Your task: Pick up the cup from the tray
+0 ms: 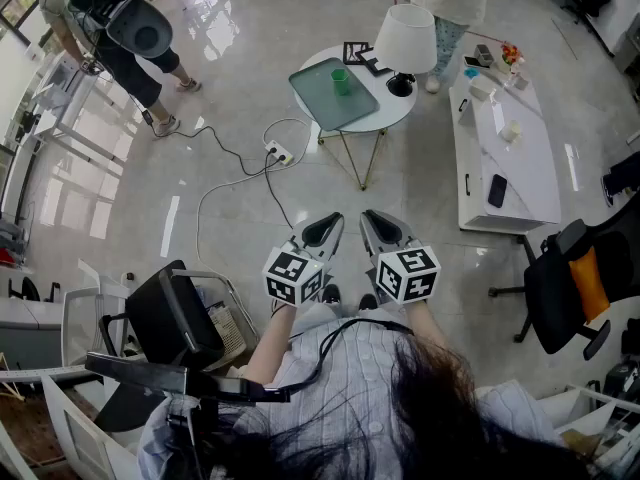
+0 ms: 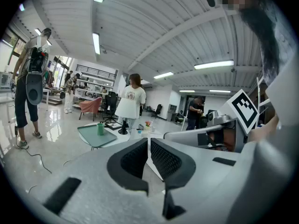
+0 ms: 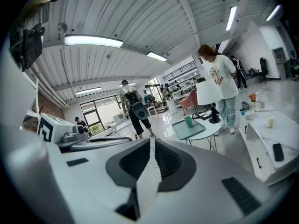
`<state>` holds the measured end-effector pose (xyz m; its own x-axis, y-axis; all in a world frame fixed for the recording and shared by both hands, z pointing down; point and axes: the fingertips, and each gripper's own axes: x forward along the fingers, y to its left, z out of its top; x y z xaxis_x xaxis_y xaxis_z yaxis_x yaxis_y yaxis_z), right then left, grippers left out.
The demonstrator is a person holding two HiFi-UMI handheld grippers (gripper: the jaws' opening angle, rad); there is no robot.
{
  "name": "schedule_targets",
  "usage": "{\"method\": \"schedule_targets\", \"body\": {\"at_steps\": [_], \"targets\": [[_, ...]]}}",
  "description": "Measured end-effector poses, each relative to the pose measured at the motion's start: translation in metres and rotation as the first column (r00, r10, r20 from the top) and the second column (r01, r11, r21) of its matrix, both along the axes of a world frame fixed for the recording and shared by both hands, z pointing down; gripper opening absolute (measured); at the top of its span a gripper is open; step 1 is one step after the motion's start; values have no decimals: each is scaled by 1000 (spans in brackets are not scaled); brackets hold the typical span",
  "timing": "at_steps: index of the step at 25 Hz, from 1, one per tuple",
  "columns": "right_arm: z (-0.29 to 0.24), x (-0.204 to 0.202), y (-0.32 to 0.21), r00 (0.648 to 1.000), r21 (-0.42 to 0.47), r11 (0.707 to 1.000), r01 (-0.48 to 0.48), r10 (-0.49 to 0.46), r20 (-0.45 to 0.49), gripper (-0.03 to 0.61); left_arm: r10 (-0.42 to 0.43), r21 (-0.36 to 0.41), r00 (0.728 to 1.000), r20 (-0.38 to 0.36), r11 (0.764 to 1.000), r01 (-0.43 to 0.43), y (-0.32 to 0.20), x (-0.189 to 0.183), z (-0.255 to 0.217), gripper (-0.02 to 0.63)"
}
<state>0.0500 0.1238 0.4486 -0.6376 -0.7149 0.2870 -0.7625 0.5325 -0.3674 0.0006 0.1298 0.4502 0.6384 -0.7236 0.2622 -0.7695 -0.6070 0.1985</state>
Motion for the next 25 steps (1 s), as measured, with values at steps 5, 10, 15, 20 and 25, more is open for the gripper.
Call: {"method": "schedule_targets", "body": {"at_steps": [5, 10, 15, 20, 25], "targets": [[0, 7, -1, 1000, 2, 1000, 5, -5, 5, 54, -7, 0, 1000, 7, 1000, 7, -1, 5, 1, 15], [-1, 13, 1, 1000, 17, 1000, 19, -19, 19, 54, -30, -3, 1000, 6, 1000, 30, -1, 9, 4, 15], [0, 17, 7, 998, 18, 999, 50, -51, 35, 54, -48, -6, 999, -3, 999, 48, 3, 17, 8, 15], [10, 20, 10, 996, -6, 997, 81, -81, 35, 54, -33, -37, 999, 7, 999, 33, 8, 33, 21, 15], [15, 17, 1, 995, -20, 995, 97, -96, 41, 54, -39, -43, 999, 11, 998, 39, -1, 35, 24, 15]]}}
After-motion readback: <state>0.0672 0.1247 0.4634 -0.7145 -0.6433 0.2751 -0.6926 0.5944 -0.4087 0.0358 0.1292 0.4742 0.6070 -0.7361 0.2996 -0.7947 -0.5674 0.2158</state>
